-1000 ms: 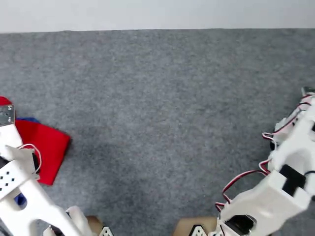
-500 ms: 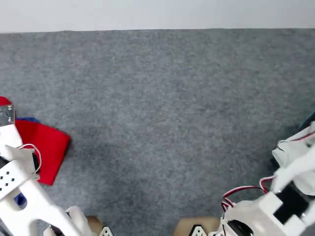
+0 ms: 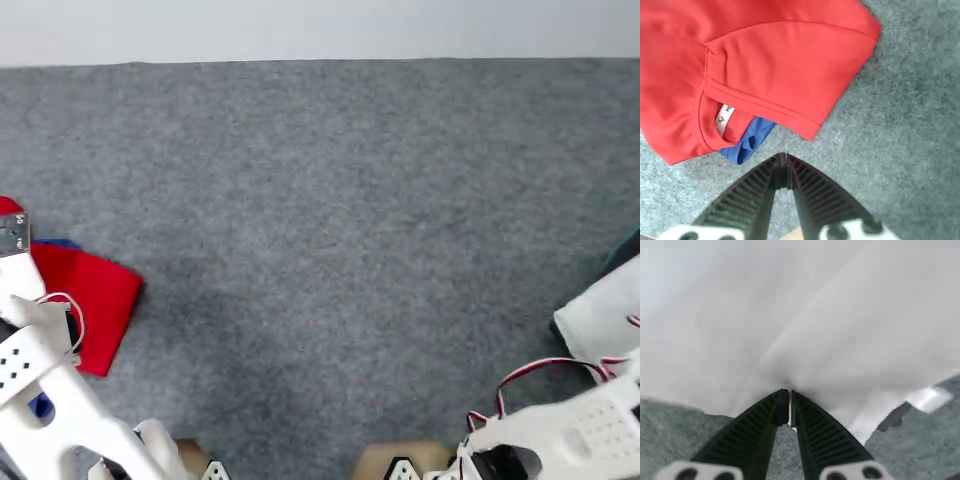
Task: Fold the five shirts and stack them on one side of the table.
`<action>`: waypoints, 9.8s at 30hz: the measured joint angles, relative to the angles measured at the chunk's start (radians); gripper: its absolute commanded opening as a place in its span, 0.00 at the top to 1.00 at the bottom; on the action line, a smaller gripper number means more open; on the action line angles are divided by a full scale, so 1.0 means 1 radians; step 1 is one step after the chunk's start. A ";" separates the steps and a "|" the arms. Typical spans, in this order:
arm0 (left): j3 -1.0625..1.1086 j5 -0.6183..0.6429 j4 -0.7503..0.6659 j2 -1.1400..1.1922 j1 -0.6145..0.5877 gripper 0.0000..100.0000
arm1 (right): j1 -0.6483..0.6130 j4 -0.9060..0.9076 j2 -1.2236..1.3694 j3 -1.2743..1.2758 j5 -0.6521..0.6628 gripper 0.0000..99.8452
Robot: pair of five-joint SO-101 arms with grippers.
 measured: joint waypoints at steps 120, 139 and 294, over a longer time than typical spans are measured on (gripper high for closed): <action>-1.516 0.126 0.083 0.735 0.841 0.99 | -0.460 0.255 -0.698 0.242 0.002 0.99; -1.367 0.187 0.120 1.123 0.976 0.99 | -0.878 0.255 -0.873 0.376 0.002 0.99; -1.079 0.118 0.098 1.138 0.164 0.88 | -1.594 0.087 0.474 -0.660 -0.275 0.86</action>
